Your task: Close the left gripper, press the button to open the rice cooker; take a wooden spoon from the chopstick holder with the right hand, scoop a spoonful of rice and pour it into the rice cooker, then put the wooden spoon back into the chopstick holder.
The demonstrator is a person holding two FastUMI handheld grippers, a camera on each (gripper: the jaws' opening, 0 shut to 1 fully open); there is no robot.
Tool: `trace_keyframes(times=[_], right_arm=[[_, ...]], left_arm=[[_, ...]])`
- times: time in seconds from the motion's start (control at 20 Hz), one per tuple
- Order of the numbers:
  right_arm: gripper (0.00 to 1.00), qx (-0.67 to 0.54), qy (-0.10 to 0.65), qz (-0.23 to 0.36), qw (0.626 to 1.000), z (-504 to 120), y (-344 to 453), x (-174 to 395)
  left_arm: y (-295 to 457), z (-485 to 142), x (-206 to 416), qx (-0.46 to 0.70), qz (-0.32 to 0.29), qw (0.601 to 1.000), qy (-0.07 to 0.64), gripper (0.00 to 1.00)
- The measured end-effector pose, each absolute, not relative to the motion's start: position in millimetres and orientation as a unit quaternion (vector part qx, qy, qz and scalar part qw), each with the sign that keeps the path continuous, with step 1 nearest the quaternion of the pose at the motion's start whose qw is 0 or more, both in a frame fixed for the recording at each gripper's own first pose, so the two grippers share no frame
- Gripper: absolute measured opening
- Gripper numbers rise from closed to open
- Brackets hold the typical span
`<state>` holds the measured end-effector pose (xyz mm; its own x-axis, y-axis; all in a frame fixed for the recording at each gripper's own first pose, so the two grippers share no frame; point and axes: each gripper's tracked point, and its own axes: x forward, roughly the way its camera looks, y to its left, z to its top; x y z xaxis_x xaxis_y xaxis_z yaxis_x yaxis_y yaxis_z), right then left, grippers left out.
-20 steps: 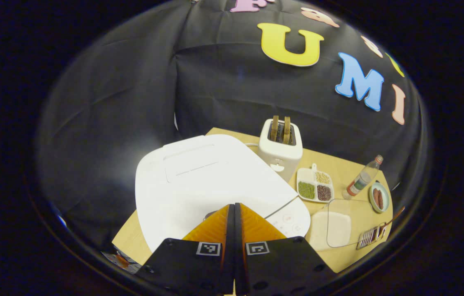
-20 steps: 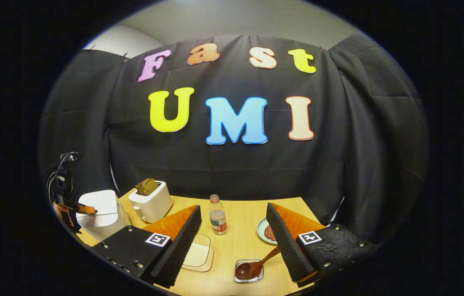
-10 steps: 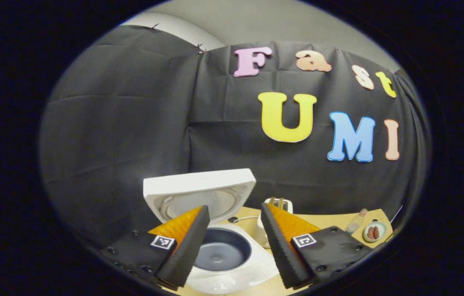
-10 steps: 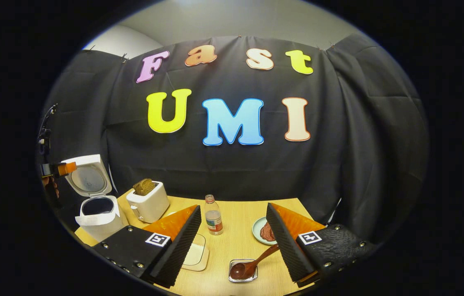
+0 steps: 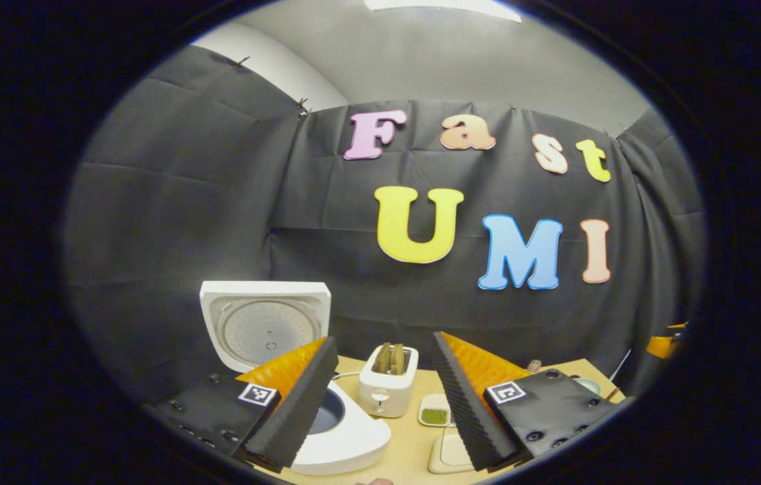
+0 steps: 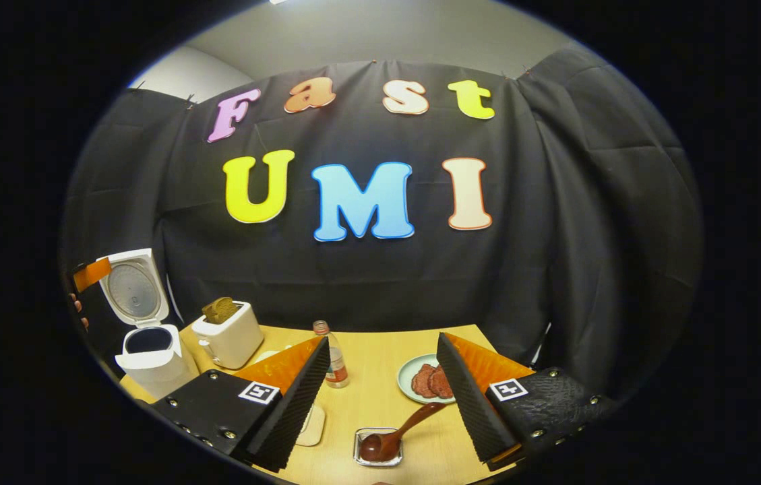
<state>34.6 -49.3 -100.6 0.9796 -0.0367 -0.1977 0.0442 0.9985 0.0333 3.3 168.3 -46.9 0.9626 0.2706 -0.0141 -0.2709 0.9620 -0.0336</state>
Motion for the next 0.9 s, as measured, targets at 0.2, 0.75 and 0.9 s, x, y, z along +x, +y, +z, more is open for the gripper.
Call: trace_keyframes(times=[0.2, 0.75, 0.9], right_arm=[[0.98, 0.055, 0.144, -0.040, 0.987, -137, -72, 39], [0.94, 0.149, 0.263, -0.037, 0.953, -264, -88, 65], [0.92, 0.170, 0.282, -0.031, 0.944, -286, -87, 76]], left_arm=[[140, -63, 4, -0.008, 0.105, 0.994, 0.027, 0.96], [133, -86, -1, -0.010, 0.089, 0.993, 0.076, 0.98], [140, -85, -5, -0.007, 0.100, 0.992, 0.079, 0.98]])
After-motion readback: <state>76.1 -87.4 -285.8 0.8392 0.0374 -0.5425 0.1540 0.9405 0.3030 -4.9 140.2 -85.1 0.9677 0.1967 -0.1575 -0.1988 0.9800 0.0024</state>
